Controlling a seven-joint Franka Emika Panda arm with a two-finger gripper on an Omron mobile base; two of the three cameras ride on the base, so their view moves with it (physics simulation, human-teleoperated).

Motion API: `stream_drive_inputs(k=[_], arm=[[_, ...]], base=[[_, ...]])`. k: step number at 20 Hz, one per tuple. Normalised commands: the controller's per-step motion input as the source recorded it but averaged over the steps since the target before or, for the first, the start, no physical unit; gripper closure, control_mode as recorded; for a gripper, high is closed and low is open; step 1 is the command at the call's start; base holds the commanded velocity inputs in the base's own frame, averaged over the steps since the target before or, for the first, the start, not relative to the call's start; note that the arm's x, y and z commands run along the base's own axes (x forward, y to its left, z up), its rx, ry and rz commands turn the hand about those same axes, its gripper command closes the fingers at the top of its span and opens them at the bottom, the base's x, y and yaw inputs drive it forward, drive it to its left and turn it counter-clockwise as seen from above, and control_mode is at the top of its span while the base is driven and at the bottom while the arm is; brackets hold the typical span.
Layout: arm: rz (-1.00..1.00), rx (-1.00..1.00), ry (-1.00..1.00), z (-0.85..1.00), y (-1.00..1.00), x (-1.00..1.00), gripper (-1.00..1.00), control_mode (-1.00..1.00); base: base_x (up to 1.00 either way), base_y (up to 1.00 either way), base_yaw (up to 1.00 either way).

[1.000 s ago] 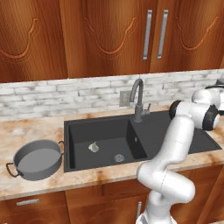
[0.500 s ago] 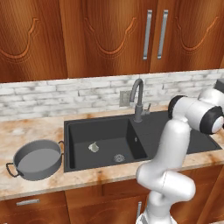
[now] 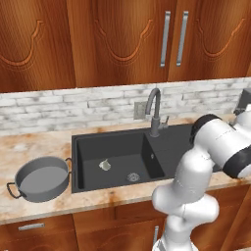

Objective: Dump the garlic from the pot into the sink. Then turn on the water and wash the garlic. Then turn off the water and put the garlic back in the pot.

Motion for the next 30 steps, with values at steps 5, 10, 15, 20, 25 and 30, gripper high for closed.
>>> stream_drive_inputs(k=[5, 10, 15, 20, 25, 30], arm=[[-0.01, -0.43, -0.12, 0.43, 0.99, -0.77, -1.0, -1.0], [-0.08, -0.44, 0.27, 0.19, 1.0, -0.02, -1.0, -1.0], [0.0, -0.41, 0.42, 0.19, 1.0, 0.16, -1.0, -1.0], [0.0, -0.36, 0.29, 0.02, 1.0, 0.01, -1.0, -1.0], [0.11, -0.39, 0.22, 0.0, 0.98, 0.05, -1.0, -1.0], [0.28, -0.38, 0.1, 0.0, 0.73, 0.0, -1.0, -1.0]], base=[[0.0, 0.0, 0.0], [0.0, 0.0, 0.0], [0.0, 0.0, 0.0], [0.0, 0.0, 0.0], [0.0, 0.0, 0.0], [0.0, 0.0, 0.0]])
